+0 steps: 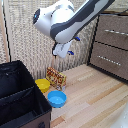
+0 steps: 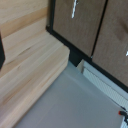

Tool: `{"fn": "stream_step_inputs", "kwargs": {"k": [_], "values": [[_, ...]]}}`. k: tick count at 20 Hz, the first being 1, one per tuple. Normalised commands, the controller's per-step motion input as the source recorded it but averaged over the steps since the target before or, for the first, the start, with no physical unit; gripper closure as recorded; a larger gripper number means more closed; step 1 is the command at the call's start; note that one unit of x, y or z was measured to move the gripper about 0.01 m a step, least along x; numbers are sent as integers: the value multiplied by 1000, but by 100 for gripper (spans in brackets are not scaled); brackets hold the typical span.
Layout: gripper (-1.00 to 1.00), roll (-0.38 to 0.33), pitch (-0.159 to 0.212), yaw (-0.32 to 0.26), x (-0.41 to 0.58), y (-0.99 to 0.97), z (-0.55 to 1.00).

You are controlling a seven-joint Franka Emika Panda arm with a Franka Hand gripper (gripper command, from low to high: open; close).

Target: Locate and clasp the grip of the topmost drawer. Steadily and circumspectly yank the drawer open. Discover and seize the nutrition bar using your clamp. Deposit the nutrition bar in the accessible drawer. Unclench the nutrition bar.

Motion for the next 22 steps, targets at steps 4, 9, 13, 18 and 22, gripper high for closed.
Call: {"fn": "stream_step_inputs", "kwargs": {"k": [4,9,13,18,22], "values": [[-100,-183,-109,182,343,-2,349],[-100,-147,-138,157,18,-294,304],[-100,-215,-55,62,-102,-569,301],[-100,-205,-101,77,-129,-624,251],[-100,-178,-73,91,-31,-656,133]]}}
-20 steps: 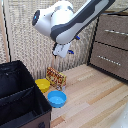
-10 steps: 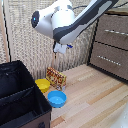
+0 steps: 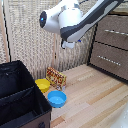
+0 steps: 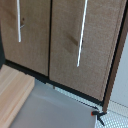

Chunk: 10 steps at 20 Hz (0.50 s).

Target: Locate and clasp the grip of the topmost drawer. Steadily and circumspectly yank the drawer open. Discover and seize the nutrition bar using your clamp. Deposit the nutrition bar in the accessible drawer. Unclench the nutrition bar.

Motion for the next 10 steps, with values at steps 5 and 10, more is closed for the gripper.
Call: {"fn": "stream_step_inputs", "kwargs": {"k": [5,10], "values": [[-100,-153,-23,103,-1,-710,2],[-100,-144,-19,127,-22,-681,-16]]}}
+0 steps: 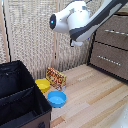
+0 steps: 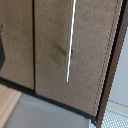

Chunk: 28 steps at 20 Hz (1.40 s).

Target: Locate and clasp the grip of the topmost drawer. Steadily and circumspectly yank the drawer open. Discover and seize the nutrition bar using your clamp. Deposit the nutrition bar in the accessible drawer. Unclench the nutrition bar.

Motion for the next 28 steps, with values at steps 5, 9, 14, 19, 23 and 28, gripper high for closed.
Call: {"fn": "stream_step_inputs", "kwargs": {"k": [5,9,14,19,23,28], "values": [[-100,-160,-22,119,-85,-662,-12],[-100,-126,0,117,-336,-617,-216],[-100,-66,-9,53,-674,-550,-213],[-100,-48,-52,68,-540,-661,-93],[-100,-77,-77,80,-143,-824,151],[-100,-76,-54,95,-30,-782,90]]}}
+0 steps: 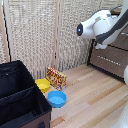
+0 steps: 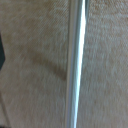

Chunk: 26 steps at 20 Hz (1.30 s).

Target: Locate and clasp the grip of the topmost drawer. Steadily and circumspectly yank the drawer open. Discover and seize the nutrition bar using your clamp. Deposit the nutrition bar in the accessible drawer. Unclench the nutrition bar.

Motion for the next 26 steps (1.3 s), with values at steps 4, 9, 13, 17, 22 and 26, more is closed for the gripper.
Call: {"fn": "stream_step_inputs", "kwargs": {"k": [4,9,13,17,22,26], "values": [[100,-49,1,90,-11,-479,52],[100,0,0,0,0,-42,0],[100,0,0,0,0,-53,0],[100,0,0,0,0,-71,48],[100,87,1,17,0,150,106],[100,141,2,29,-1,607,45]]}}
